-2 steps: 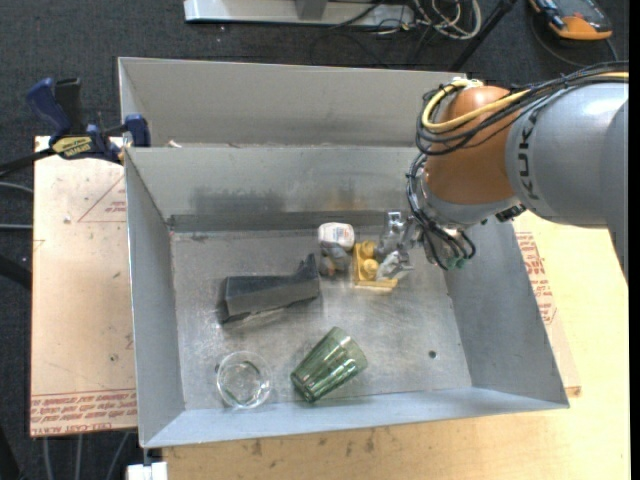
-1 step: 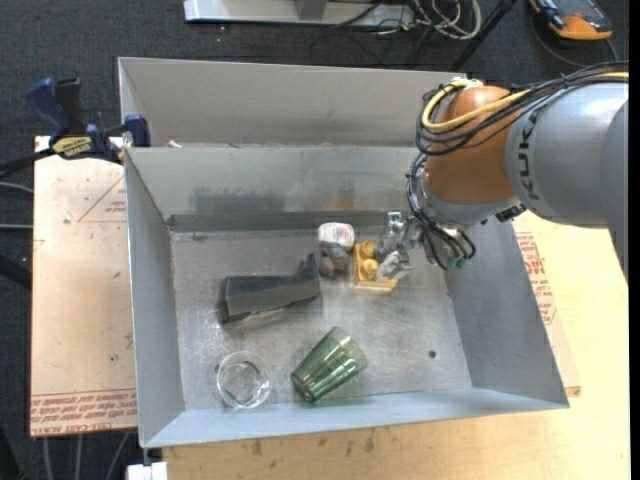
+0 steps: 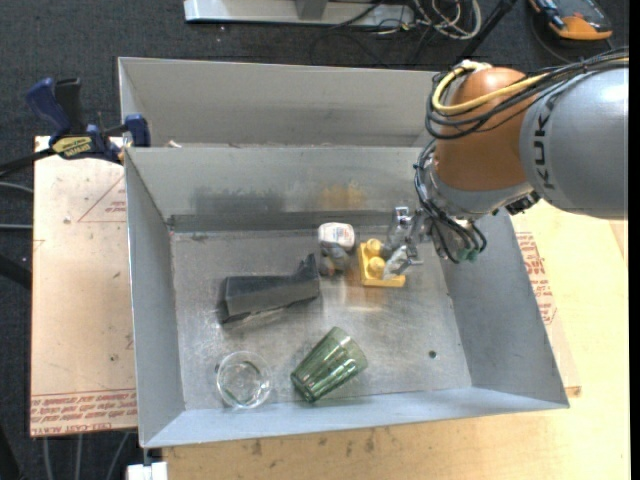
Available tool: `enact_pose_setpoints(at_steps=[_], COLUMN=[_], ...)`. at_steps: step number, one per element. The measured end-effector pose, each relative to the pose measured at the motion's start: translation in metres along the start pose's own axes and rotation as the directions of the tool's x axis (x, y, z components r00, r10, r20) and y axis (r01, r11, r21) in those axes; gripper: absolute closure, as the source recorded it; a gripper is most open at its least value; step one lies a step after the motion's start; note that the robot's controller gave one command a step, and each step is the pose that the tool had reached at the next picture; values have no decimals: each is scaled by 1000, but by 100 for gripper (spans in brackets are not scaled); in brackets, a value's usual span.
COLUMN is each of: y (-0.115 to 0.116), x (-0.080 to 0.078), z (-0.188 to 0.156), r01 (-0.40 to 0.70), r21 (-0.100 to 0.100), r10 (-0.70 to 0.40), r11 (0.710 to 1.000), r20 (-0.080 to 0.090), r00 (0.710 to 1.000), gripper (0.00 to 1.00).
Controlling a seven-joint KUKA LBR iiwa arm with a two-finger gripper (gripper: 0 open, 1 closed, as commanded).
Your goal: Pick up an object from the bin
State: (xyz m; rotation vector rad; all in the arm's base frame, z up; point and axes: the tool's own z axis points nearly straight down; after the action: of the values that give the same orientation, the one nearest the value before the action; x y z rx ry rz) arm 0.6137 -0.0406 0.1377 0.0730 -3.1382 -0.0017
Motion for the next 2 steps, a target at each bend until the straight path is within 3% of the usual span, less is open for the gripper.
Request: enact_pose_setpoints(at_steps=[1,2], y=[-6,-9], x=[-12,-17], z=[-13,36], r01=[-8,30], r21=[3,0], r10=[8,-30], r11=[1000,1000], r20=[24,4], r00=[1000,1000], gripper=[100,100])
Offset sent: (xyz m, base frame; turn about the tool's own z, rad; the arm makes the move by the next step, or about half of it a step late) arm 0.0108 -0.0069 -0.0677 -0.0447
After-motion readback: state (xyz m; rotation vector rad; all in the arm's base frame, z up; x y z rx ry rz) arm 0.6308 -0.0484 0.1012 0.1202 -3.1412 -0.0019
